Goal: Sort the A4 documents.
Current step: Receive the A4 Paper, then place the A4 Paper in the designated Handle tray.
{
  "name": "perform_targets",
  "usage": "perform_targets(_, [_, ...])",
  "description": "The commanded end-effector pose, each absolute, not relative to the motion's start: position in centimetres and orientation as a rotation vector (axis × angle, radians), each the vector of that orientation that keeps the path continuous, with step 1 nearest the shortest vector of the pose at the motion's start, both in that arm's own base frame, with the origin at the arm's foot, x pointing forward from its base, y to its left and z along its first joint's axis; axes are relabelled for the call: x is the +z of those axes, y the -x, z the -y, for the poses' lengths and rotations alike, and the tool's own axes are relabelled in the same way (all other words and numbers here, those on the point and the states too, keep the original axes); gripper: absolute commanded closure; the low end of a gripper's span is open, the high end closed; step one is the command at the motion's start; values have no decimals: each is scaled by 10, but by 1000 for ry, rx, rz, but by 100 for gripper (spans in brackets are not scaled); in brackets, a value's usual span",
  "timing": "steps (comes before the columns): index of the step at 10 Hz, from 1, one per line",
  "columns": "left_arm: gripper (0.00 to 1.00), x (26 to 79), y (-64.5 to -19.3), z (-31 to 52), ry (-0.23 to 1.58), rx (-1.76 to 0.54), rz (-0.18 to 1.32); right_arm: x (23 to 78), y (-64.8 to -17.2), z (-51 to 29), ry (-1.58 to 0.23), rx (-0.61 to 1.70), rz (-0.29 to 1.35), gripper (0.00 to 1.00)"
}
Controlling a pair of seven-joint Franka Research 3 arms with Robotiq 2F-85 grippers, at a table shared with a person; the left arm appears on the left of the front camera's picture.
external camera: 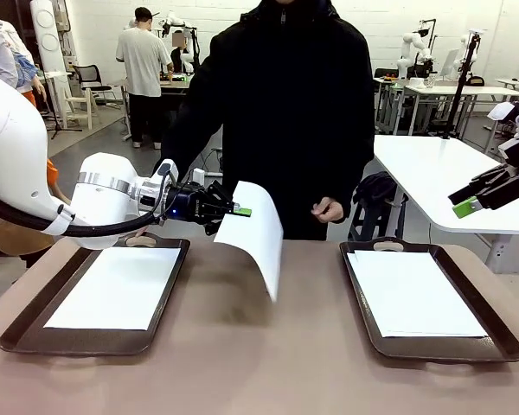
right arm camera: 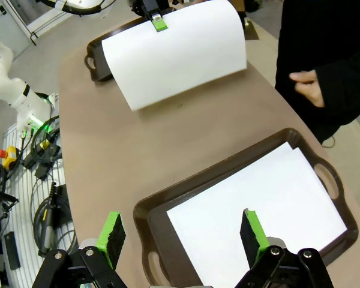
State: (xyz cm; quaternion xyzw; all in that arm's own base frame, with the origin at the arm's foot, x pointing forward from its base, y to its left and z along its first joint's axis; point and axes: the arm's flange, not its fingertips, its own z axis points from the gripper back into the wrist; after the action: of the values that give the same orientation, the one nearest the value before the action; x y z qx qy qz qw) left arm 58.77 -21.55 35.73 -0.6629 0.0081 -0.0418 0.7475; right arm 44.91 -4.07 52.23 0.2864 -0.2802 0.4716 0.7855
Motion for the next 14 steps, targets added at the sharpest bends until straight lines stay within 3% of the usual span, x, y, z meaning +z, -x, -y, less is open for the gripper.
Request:
perform_targets(1, [100, 357, -588, 216, 1450, -90, -18, 522, -449, 40, -627, 1016, 609, 0])
perform_targets(8, [99, 365, -583, 211, 1453, -149, -21, 522, -449, 40, -627, 1016, 609, 0])
perform_targets(11, [99, 380, -557, 190, 1477, -159, -96, 522, -449, 40, -627, 1016, 609, 0])
perform_targets(14, [99, 403, -531, 146, 1384, -163, -162, 522, -449, 40, -627, 1016, 609, 0])
